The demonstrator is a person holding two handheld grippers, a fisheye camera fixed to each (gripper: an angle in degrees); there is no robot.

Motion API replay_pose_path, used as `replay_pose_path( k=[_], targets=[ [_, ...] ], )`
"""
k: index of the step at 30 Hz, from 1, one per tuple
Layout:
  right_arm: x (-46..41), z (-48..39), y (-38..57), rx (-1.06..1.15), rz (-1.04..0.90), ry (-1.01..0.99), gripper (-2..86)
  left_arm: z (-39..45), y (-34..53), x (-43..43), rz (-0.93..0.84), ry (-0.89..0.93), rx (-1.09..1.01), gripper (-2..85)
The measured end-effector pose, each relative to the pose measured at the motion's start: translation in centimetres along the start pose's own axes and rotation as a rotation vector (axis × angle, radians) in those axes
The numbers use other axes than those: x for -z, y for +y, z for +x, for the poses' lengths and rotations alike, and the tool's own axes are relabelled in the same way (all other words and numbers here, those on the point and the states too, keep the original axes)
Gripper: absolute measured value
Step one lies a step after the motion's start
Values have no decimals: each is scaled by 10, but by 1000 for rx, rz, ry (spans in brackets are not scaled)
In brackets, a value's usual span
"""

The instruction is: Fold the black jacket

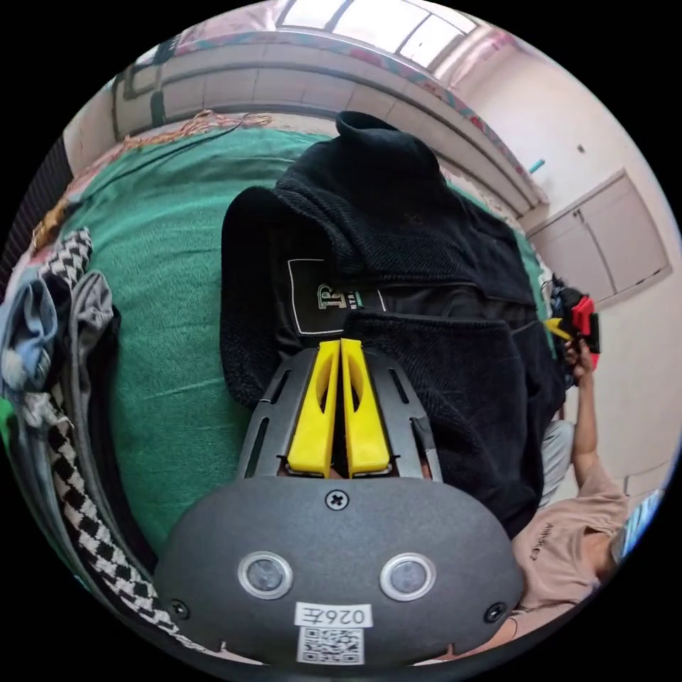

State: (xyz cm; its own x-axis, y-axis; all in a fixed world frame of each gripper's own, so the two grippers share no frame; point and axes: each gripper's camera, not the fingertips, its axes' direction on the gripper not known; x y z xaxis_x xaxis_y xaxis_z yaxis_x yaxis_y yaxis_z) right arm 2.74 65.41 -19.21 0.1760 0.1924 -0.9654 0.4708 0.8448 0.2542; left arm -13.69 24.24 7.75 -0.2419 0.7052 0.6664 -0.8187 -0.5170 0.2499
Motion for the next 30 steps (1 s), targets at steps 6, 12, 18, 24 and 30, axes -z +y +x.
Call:
replay_pose_path(
  k=[6, 12, 18, 24, 30],
  targets=[
    [23, -13, -13, 55, -34, 41, 127, 5, 14, 63, 270, -27, -51, 64],
    [36, -19, -18, 91, -101, 1, 134, 17, -20, 8, 3, -22, -145, 135],
    [44, -29, -19, 164, -176, 10, 108, 69, -29, -2, -80, -183, -375, 101],
    [59, -25, -21, 167, -171, -5, 56, 83, -34, -5, -51, -291, -448, 119],
    [70, -26, -21, 184, -151, -62, 47, 67, -33, -2, 34, -232, -463, 155]
  ],
)
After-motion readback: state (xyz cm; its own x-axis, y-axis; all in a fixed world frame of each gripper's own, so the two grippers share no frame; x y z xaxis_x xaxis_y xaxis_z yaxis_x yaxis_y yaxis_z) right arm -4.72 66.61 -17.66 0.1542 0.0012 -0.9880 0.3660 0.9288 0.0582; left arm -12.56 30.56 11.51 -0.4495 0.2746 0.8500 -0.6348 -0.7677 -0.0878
